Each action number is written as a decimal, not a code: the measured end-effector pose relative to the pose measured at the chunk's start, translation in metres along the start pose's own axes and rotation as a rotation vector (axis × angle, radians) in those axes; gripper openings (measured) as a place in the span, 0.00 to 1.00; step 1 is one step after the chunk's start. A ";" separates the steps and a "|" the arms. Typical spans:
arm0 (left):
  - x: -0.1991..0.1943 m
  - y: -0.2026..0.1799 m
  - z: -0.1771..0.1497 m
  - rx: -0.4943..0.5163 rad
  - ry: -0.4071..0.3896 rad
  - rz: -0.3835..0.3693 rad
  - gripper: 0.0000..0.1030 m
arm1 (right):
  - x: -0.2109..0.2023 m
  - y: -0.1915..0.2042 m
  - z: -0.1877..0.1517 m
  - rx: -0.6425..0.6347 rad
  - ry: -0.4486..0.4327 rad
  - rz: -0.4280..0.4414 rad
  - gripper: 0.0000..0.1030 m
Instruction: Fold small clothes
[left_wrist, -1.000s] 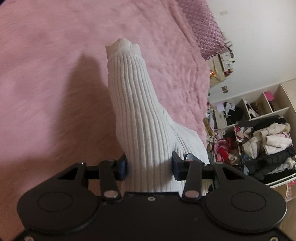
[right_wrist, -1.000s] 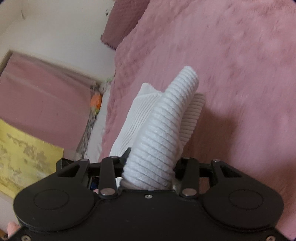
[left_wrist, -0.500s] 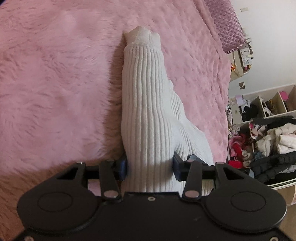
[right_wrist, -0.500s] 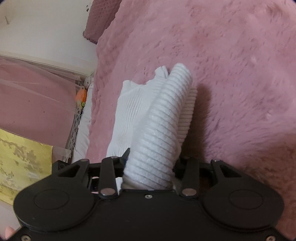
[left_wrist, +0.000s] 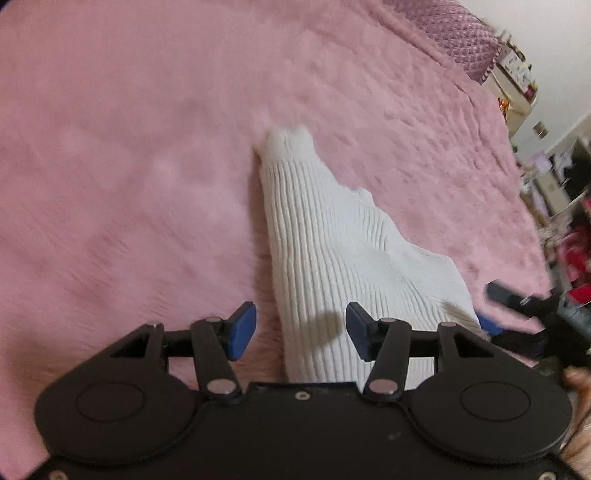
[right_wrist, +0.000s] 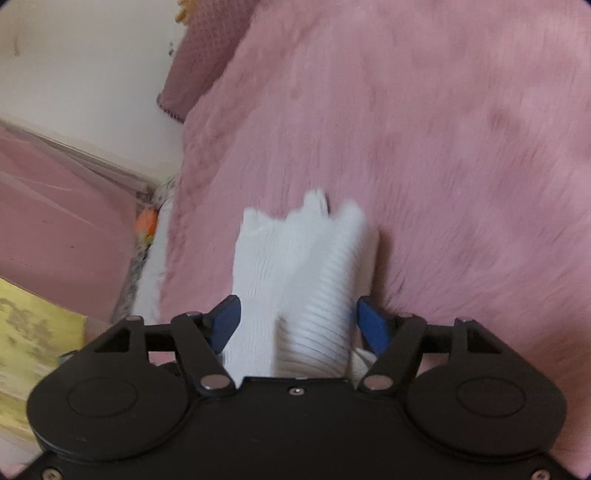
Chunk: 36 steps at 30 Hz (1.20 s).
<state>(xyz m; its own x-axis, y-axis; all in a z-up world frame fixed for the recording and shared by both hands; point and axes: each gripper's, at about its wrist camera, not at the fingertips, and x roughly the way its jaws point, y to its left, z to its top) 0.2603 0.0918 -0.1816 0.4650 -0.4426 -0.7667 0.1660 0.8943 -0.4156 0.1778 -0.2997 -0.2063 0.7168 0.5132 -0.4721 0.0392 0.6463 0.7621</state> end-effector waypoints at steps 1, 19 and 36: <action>-0.007 -0.004 -0.001 0.013 -0.015 0.017 0.54 | -0.008 0.011 0.002 -0.053 -0.035 -0.022 0.69; 0.022 -0.066 -0.029 0.150 0.025 0.101 0.57 | 0.115 0.114 0.011 -0.706 0.093 -0.258 0.36; 0.048 -0.058 -0.039 0.195 0.032 0.150 0.74 | 0.155 0.070 0.014 -0.636 0.154 -0.323 0.33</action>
<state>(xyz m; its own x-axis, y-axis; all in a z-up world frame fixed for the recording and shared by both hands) 0.2388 0.0154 -0.2137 0.4696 -0.3034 -0.8291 0.2635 0.9445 -0.1964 0.3012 -0.1829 -0.2197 0.6303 0.2851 -0.7222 -0.2136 0.9579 0.1917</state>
